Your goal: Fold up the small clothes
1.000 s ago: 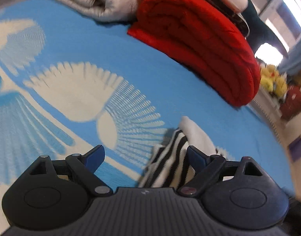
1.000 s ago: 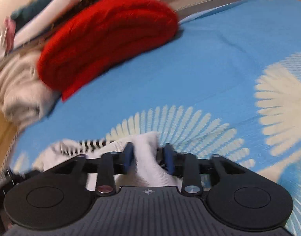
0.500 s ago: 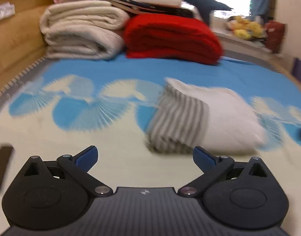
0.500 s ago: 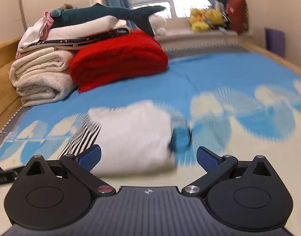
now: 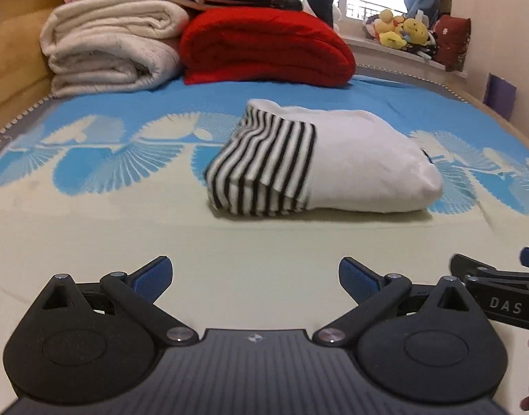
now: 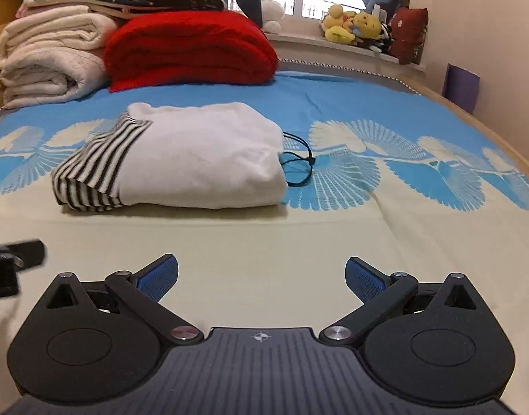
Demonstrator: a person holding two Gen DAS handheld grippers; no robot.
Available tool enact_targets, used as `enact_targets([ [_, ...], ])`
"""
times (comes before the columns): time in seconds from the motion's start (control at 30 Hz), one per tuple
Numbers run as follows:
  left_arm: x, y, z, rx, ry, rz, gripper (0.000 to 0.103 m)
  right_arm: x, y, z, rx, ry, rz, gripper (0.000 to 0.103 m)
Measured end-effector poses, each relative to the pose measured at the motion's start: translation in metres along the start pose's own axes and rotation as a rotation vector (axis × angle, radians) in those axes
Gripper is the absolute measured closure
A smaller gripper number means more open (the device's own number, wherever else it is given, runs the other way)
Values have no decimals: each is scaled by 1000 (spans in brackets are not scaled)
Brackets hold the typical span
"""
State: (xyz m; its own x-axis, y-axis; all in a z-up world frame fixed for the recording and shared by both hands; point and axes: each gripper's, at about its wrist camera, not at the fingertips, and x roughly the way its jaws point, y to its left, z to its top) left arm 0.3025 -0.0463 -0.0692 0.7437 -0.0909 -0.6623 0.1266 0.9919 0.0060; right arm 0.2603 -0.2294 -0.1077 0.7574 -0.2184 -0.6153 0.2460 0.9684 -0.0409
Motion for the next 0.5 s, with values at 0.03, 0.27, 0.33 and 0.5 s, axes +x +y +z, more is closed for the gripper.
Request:
enact_targets([
  [0.03, 0, 2, 1, -7, 1, 5, 1, 2, -1, 1, 11, 7, 0, 1],
  [0.27, 5, 0, 3, -4, 11, 24, 1, 13, 2, 2, 40, 31, 0, 1],
  [0.33, 4, 0, 3, -2, 8, 27, 1, 13, 3, 2, 39, 34, 3, 1],
  [0.5, 5, -2, 1, 6, 12, 30, 1, 12, 2, 0, 35, 39, 2, 1],
])
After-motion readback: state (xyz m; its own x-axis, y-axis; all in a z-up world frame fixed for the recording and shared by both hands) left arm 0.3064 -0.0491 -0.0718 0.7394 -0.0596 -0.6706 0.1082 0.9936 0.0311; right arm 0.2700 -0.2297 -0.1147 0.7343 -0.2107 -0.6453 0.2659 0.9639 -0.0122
